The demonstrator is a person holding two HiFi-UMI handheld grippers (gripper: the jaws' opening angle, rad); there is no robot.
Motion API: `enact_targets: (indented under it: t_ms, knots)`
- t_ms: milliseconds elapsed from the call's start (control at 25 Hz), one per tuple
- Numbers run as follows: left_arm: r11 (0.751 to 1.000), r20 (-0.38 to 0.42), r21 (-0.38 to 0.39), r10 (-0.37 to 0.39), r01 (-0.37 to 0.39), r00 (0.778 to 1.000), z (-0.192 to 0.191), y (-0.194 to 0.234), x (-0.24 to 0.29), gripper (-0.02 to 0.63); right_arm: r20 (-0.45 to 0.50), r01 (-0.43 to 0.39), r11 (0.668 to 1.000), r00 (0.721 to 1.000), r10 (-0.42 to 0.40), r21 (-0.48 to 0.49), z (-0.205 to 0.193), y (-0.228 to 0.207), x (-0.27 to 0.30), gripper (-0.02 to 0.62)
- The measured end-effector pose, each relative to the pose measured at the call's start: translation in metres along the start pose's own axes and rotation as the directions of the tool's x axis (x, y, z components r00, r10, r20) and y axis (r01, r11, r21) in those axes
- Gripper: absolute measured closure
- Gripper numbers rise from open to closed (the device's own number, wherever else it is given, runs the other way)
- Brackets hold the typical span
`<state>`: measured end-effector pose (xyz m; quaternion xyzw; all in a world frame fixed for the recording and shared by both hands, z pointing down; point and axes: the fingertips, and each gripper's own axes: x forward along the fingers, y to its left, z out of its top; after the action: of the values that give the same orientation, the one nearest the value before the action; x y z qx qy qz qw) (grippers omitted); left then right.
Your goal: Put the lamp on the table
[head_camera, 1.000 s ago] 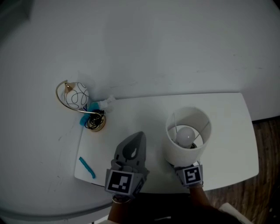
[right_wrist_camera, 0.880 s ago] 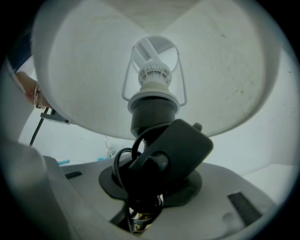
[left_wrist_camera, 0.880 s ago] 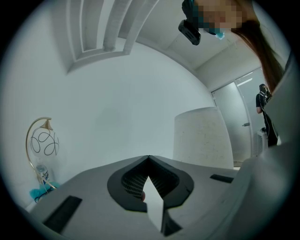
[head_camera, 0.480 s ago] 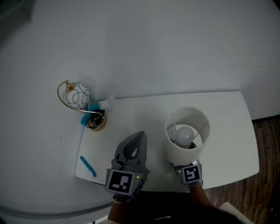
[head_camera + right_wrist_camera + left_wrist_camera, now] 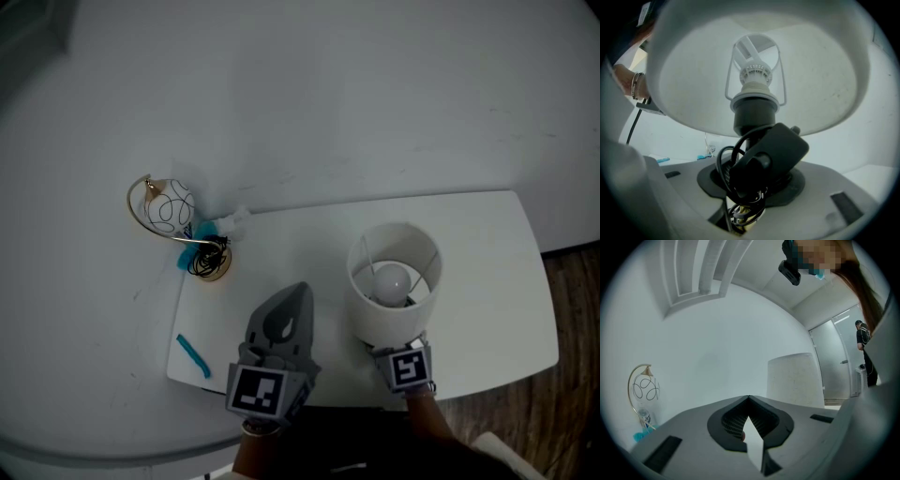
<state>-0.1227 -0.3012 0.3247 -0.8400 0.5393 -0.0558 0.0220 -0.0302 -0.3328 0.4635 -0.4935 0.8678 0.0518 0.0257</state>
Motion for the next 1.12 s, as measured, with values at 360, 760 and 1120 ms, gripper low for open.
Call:
enact_targets:
  t_ms: [360, 760, 1120]
  knots:
    - [1.0, -0.007, -0.002, 0.012, -0.012, 1.0, 0.0, -0.008, -0.014, 0.607, -0.038, 0.001, 1.0, 0.999, 0.0, 0.03, -0.005, 0.003, -0.01, 0.413]
    - [0.999, -0.012, -0.016, 0.036, -0.036, 0.999, 0.0, -0.018, -0.035, 0.607, -0.098, 0.035, 0.997, 0.995, -0.028, 0.072, -0.01, 0.002, -0.023, 0.403]
    - [0.998, -0.015, -0.031, 0.05, -0.05, 0.999, -0.002, -0.027, -0.055, 0.607, -0.122, 0.051, 0.992, 0.992, -0.037, 0.116, -0.015, 0.004, -0.04, 0.402]
